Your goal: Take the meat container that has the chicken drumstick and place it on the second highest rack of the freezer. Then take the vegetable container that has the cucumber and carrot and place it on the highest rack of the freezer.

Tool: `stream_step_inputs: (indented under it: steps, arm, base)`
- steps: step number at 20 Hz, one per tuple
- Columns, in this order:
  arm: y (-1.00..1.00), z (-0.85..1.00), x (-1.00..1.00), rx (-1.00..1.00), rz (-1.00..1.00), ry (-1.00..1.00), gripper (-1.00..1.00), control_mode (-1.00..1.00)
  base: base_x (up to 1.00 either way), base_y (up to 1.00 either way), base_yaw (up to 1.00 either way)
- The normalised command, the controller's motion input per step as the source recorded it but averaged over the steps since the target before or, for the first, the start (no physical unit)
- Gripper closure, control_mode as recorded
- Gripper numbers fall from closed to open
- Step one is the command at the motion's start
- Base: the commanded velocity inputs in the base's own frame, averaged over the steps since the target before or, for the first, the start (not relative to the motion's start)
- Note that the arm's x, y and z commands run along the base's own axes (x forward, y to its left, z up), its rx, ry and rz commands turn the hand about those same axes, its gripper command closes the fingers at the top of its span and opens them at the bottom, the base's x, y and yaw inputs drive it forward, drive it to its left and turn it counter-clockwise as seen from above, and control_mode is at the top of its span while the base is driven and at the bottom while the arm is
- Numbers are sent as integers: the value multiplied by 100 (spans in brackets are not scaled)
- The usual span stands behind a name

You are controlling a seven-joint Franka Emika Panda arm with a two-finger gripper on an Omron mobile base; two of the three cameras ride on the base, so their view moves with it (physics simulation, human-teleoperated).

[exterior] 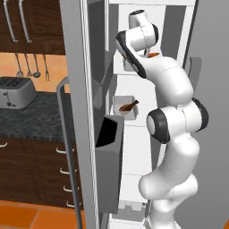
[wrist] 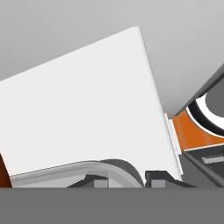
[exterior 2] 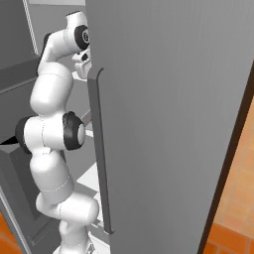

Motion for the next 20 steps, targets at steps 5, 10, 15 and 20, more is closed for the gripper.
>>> stream_step_inputs:
  steps: [5, 10, 15, 20]
  arm:
    - [0, -55, 9, -1, -9, -1, -100, -100]
    - [0, -50, 32, -2, -10, -4, -100, -100]
    - [22, -21, 0, -2, -8, -22, -100, -100]
    - [17, -29, 12, -5, -10, -11, -100, -100]
  base:
    - [0, 0, 0]
    - [0, 0, 0]
    - [0, 0, 0]
    - [0, 0, 0]
